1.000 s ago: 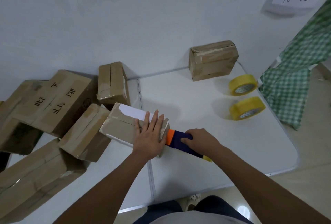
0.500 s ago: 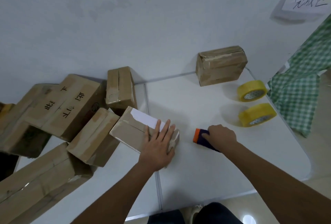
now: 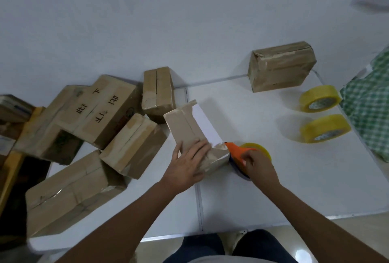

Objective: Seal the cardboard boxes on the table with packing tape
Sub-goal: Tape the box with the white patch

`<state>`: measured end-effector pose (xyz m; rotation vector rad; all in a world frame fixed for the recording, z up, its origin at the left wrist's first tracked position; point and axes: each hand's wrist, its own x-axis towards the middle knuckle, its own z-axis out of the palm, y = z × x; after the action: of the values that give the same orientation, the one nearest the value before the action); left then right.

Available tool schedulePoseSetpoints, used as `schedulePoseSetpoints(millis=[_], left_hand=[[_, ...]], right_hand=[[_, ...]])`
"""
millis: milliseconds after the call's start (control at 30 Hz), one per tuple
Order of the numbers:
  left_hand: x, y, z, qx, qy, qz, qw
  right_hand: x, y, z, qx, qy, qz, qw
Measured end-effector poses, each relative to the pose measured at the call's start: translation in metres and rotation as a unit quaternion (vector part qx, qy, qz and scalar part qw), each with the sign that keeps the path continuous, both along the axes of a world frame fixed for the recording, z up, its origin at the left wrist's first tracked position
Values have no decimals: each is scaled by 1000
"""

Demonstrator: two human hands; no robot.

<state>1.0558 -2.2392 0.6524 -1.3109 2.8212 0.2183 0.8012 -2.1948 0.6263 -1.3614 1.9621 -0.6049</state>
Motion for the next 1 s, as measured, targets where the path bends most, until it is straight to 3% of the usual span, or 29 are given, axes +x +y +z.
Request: schedulePoseSetpoints(millis=[133, 200, 333, 533, 633, 733, 833, 1000], left_hand=[[7, 6, -5, -13, -53, -34, 998], [6, 5, -5, -15, -48, -40, 998], [11, 2, -3, -17, -53, -39, 998], [25, -8, 0, -36, -77, -83, 993], [45, -14, 7, -63, -72, -92, 991], [54, -8, 13, -36, -10, -43, 998], [57, -7, 7, 18, 10, -41, 999], [64, -8, -10, -4, 23, -50, 999]], right_hand=[[46, 14, 35, 60, -219, 67, 972], [70, 7, 35, 81, -273, 86, 955], [85, -11, 14, 120, -307, 14, 944], [82, -3, -10, 175, -261, -101, 944], [54, 10, -10, 63, -109, -76, 989], [32, 15, -14, -16, 0, -123, 992], [20, 11, -30, 8, 76, -44, 996], [14, 4, -45, 84, 191, 61, 976]])
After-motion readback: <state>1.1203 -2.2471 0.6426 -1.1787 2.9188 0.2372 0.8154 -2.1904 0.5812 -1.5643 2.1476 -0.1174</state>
